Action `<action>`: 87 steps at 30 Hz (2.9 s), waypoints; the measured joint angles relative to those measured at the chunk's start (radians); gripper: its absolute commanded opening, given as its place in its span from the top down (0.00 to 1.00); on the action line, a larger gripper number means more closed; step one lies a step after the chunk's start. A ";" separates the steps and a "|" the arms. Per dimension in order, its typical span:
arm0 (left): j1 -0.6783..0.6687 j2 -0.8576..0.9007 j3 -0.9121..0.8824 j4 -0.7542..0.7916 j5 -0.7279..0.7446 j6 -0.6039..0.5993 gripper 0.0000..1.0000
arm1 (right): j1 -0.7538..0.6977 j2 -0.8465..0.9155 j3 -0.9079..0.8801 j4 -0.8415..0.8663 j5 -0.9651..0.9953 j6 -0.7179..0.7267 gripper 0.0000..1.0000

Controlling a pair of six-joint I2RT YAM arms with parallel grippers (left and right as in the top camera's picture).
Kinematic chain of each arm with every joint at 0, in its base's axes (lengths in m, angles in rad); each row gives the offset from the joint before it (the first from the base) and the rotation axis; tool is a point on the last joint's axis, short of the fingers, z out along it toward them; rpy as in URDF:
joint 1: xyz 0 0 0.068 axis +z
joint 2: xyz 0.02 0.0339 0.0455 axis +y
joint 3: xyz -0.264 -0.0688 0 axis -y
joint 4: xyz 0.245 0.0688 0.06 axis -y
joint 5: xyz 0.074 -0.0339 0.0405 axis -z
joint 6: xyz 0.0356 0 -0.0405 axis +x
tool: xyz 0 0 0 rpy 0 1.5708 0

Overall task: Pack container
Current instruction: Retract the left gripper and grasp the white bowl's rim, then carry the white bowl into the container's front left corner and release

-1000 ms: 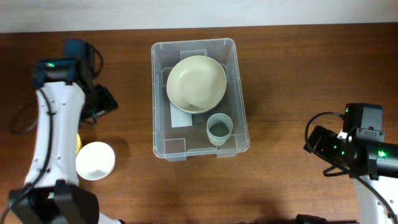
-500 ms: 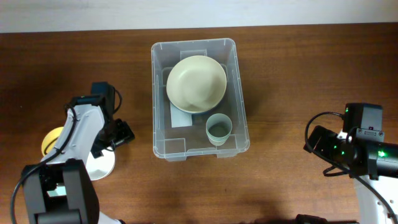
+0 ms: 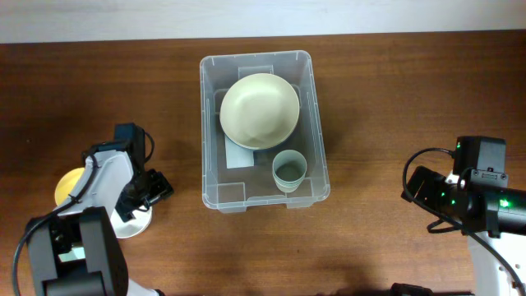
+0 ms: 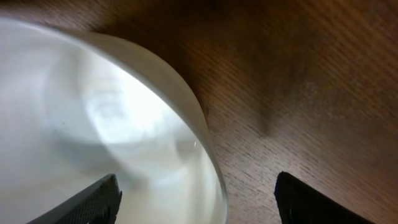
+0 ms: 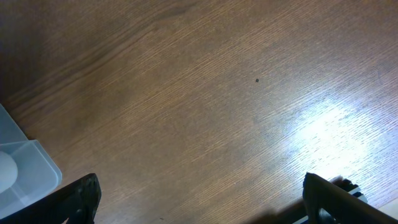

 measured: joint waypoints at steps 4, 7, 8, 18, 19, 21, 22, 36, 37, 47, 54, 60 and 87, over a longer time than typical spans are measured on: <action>0.000 0.000 -0.003 0.013 -0.001 0.002 0.42 | 0.000 0.000 0.000 0.000 0.000 0.000 0.00; 0.000 0.000 -0.003 0.026 -0.003 0.012 0.51 | 0.000 0.000 0.000 0.000 0.000 0.000 0.00; 0.000 0.000 -0.003 0.032 -0.003 0.014 0.54 | 0.000 0.000 0.000 0.000 0.000 0.000 0.00; 0.000 0.032 -0.023 0.067 -0.004 0.021 0.68 | 0.000 0.000 0.000 0.000 0.000 0.000 0.00; 0.000 0.040 -0.026 0.070 -0.004 0.022 0.71 | 0.000 0.000 0.000 0.000 0.000 0.000 0.00; 0.000 0.048 -0.029 0.070 -0.004 0.022 0.81 | 0.000 0.000 0.000 0.000 0.000 0.000 0.00; 0.000 0.048 -0.030 0.071 -0.004 0.020 0.86 | 0.000 0.000 0.000 0.000 0.000 0.000 0.00; -0.014 0.048 0.075 -0.036 0.023 0.031 0.99 | 0.000 0.000 0.000 0.000 0.000 0.000 0.00; -0.026 0.048 0.104 -0.060 0.023 0.034 1.00 | 0.000 0.000 0.000 0.000 0.000 0.000 0.00; -0.232 -0.127 0.431 -0.293 0.038 0.044 0.99 | 0.000 0.000 0.000 -0.004 0.000 0.000 0.00; -0.460 -0.258 0.540 -0.282 0.038 -0.012 0.99 | 0.000 0.000 0.000 -0.006 0.000 0.000 0.00; -0.649 -0.200 0.540 -0.224 0.045 -0.062 0.99 | 0.000 0.000 0.000 -0.008 -0.001 0.000 0.00; -0.725 0.190 0.540 -0.167 0.131 -0.093 0.69 | 0.000 0.000 0.000 -0.008 -0.004 0.000 0.01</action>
